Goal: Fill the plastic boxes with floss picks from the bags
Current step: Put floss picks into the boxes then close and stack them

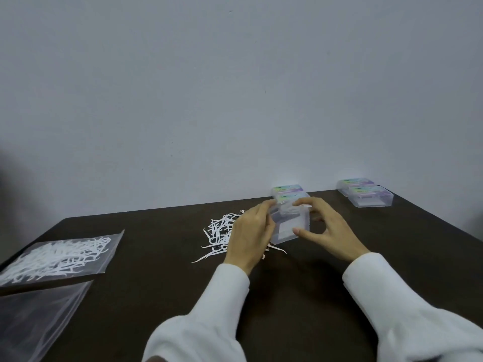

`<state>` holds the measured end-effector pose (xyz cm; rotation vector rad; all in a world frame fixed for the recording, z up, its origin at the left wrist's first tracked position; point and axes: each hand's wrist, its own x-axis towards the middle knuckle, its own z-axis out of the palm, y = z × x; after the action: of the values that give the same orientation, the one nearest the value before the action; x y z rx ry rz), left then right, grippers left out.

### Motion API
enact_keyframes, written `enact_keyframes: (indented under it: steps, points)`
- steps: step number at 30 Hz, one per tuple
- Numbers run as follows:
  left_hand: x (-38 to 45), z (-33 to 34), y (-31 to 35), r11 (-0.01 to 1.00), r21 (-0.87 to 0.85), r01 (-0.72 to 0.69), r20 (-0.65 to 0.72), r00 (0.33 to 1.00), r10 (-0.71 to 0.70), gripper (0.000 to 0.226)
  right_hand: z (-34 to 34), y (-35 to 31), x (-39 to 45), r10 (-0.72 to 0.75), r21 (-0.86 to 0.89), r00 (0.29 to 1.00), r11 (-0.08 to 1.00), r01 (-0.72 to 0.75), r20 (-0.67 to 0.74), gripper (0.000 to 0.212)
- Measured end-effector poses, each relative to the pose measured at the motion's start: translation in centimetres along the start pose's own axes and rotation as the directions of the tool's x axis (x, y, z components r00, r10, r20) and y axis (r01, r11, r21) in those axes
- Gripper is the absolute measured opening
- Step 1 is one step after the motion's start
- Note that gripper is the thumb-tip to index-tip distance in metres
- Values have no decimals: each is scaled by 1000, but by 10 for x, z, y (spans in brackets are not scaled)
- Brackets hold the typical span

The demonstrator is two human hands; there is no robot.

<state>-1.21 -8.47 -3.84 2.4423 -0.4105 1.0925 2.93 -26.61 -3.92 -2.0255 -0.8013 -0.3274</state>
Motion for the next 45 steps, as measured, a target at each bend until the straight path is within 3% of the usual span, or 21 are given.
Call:
enact_keyframes:
  steps: [5, 10, 13, 17, 23, 26, 32, 35, 39, 45]
  points:
    - [2, 0, 1, 995, -49, 83, -35, 996, -84, 40, -3, 0, -2, 40, -89, 999, 995, -40, -6, 56]
    - [-3, -1, -11, 989, -7, 146, 33, 989, -146, 45, -3, 10, -1, 258, -162, 966, 953, -254, 3, 75]
    - [-8, -2, -19, 983, -10, 186, 56, 981, -185, 48, -3, 16, 0, 395, -110, 917, 915, -388, 59, 79]
    - [-10, -5, -25, 980, -15, 199, 76, 977, -198, 50, -4, 21, -1, 479, -101, 873, 877, -470, 98, 80]
    - [-19, -13, -34, 976, 34, 215, 150, 965, -217, 50, -1, 24, -4, 476, -116, 877, 876, -467, 67, 76]
    - [-22, -17, -38, 971, 65, 230, 167, 957, -238, 50, 1, 19, -7, 441, -120, 897, 890, -440, -20, 66]
    - [-29, -21, -45, 959, 86, 268, 173, 944, -280, 47, 16, 9, -14, 243, -248, 952, 926, -285, -189, 48]
    - [-32, -21, -48, 953, 103, 285, 183, 936, -300, 43, 29, 0, -16, 69, -299, 986, 948, -112, -150, 42]
    - [-36, -23, -52, 951, 111, 288, 207, 929, -306, 38, 52, -18, -19, -56, -200, 998, 978, 56, 6, 42]
    - [-43, -27, -70, 914, 37, 404, 246, 883, -400, 38, 82, -23, -9, 13, -86, 978, 996, 4, 206, 48]
